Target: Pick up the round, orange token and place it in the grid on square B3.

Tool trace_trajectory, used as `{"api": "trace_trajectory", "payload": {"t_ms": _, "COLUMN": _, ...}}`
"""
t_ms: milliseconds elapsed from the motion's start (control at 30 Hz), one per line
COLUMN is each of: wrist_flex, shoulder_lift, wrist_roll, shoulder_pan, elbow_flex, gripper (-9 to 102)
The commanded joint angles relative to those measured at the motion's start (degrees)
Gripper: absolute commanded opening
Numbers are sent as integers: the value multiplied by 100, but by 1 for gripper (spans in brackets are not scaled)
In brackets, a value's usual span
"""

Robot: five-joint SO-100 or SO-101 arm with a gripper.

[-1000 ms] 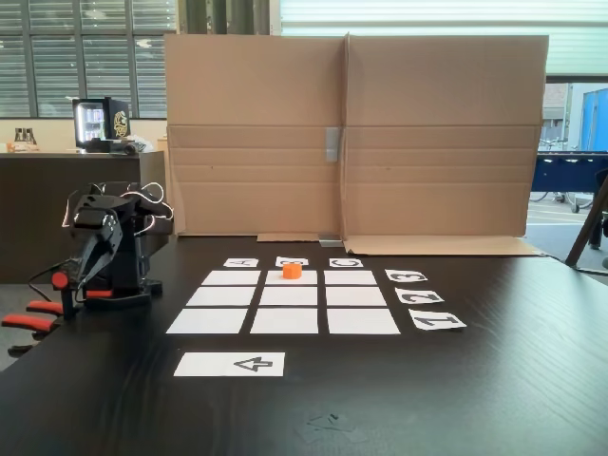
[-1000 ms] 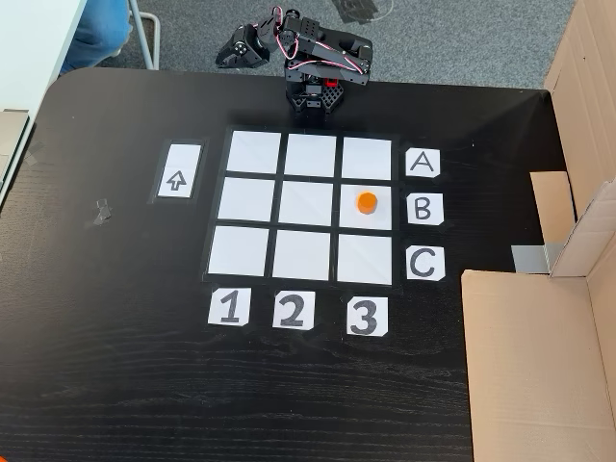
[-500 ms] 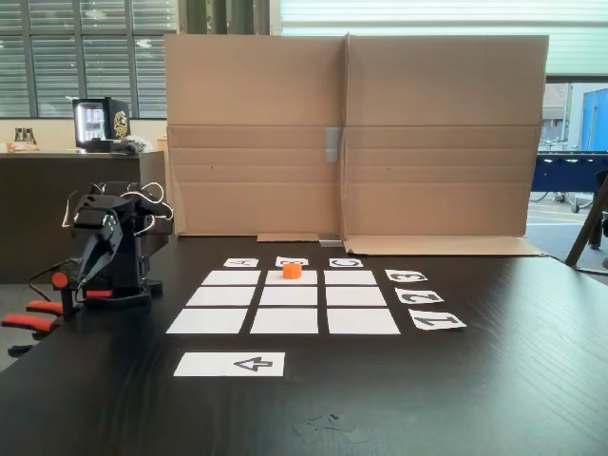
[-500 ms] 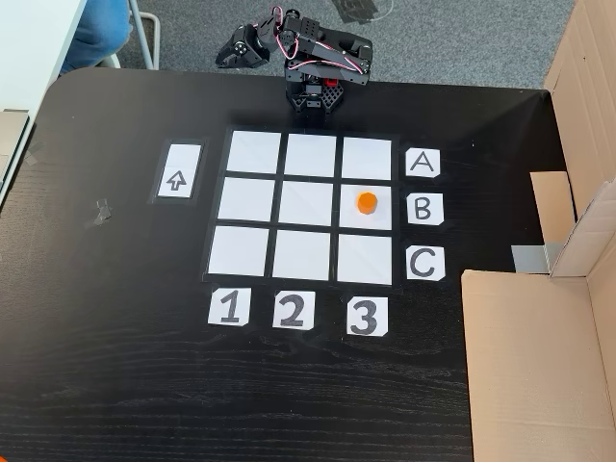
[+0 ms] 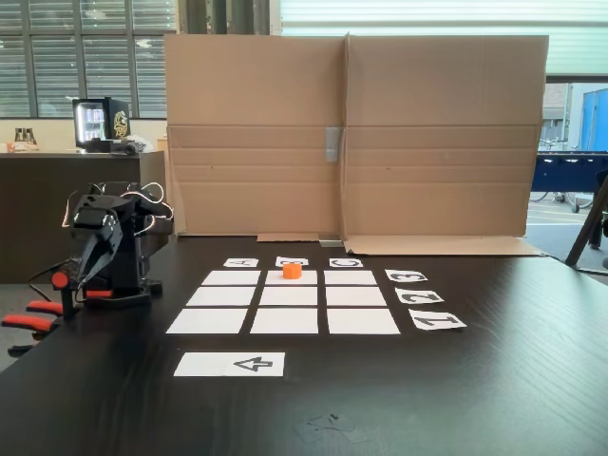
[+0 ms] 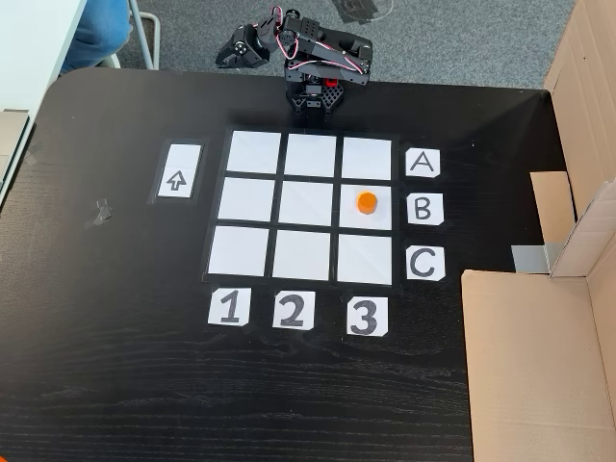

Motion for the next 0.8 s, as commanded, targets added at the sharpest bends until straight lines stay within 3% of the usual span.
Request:
{"api": "trace_trajectory", "payload": {"t_ms": 0, "wrist_flex": 26, "shoulder_lift": 18, "wrist_roll": 9, "shoulder_pan": 9, "elbow_flex": -26, "gripper": -1}}
{"api": "trace_trajectory", "payload": {"t_ms": 767, "wrist_flex": 26, "shoulder_lift": 18, "wrist_roll": 9, "shoulder_pan": 9, "elbow_flex": -26, "gripper": -1}}
